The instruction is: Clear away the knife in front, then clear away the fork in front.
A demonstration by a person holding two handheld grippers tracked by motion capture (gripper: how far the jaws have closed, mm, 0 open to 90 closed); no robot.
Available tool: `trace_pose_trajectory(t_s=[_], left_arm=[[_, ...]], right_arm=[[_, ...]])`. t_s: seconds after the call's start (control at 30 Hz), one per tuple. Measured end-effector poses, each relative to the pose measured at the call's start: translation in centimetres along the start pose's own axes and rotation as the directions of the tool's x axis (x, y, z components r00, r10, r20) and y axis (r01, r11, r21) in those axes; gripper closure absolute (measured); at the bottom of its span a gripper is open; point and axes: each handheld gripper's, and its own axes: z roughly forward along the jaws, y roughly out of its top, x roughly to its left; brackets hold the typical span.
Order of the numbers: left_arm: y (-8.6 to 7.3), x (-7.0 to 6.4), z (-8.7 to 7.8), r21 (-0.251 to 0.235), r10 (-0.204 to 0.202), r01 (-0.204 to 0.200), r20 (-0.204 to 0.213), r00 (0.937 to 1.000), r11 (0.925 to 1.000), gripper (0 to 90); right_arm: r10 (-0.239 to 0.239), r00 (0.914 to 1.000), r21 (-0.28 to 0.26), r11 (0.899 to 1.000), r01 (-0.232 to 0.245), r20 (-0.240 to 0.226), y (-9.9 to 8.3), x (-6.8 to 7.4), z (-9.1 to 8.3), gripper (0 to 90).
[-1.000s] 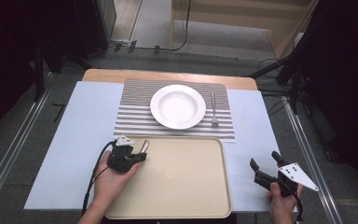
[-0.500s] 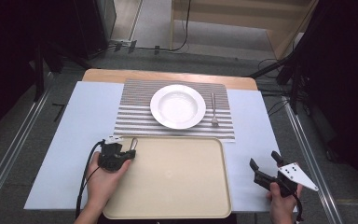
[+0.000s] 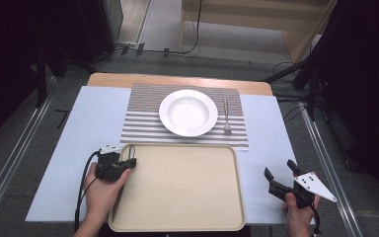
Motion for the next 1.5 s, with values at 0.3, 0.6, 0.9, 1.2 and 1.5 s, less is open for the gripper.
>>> trace_pose_trajectory(t_s=[0.3,0.6,0.9,1.2,1.5], left_arm=[[0.1,-0.2,-2.0,-0.093,0.084,-0.08,0.043,0.9955,0.9925,69.3],[-0.1,-0.5,-4.1,-0.205,0.222,-0.206,0.057,0.9734,0.9569,4.6],[-0.5,2.2,-6.2,-0.326,0.151,-0.117,0.082,0.9851,0.9381,0.0],[-1.5,5.2,-8.1,-0.39,0.138,-0.122,0.013,0.9903,0.9127,0.0],[-1.9,6.8,-8.3,-0.385,0.155,-0.136,0.019,0.9877,0.9129,0.0]], right_arm=[[-0.002,1.0,-0.002,1.0,0.002,-0.002,0.0,0.0,0.0,14.0],[-0.006,1.0,0.004,1.0,0.006,0.002,0.0,0.1,0.0,13.8],[-0.006,1.0,0.007,1.0,0.006,0.007,0.0,0.0,0.0,13.8],[0.019,0.9998,0.008,1.0,-0.019,0.002,0.8,-0.5,-0.6,13.8],[0.027,0.9996,0.022,0.999,-0.026,-0.005,2.3,0.1,0.2,13.8]])
